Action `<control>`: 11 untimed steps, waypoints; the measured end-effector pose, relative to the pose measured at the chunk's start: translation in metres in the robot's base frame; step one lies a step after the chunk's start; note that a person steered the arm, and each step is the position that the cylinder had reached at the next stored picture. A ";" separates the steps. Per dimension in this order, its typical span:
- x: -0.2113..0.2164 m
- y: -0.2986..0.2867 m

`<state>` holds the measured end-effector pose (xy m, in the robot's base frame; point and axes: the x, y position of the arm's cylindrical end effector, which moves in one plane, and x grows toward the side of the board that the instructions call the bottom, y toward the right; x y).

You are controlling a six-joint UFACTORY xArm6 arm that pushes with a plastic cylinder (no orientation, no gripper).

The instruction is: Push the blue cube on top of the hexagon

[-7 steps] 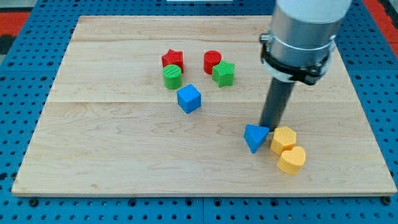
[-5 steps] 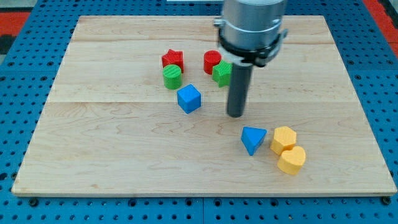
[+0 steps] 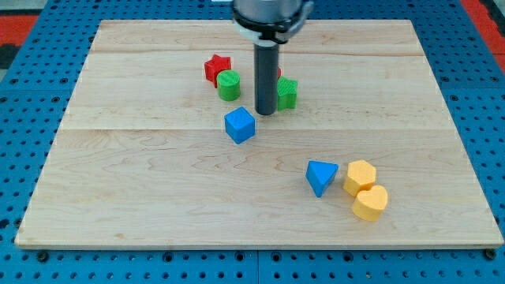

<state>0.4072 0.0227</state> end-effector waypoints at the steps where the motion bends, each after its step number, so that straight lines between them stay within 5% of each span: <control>1: -0.008 0.000; 2: -0.006 -0.074; 3: 0.025 -0.051; 4: 0.040 0.064; 5: 0.059 0.027; 6: 0.003 0.012; 8: 0.062 -0.043; 9: 0.076 -0.027; 10: 0.077 0.051; 11: 0.079 0.041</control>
<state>0.4867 0.0642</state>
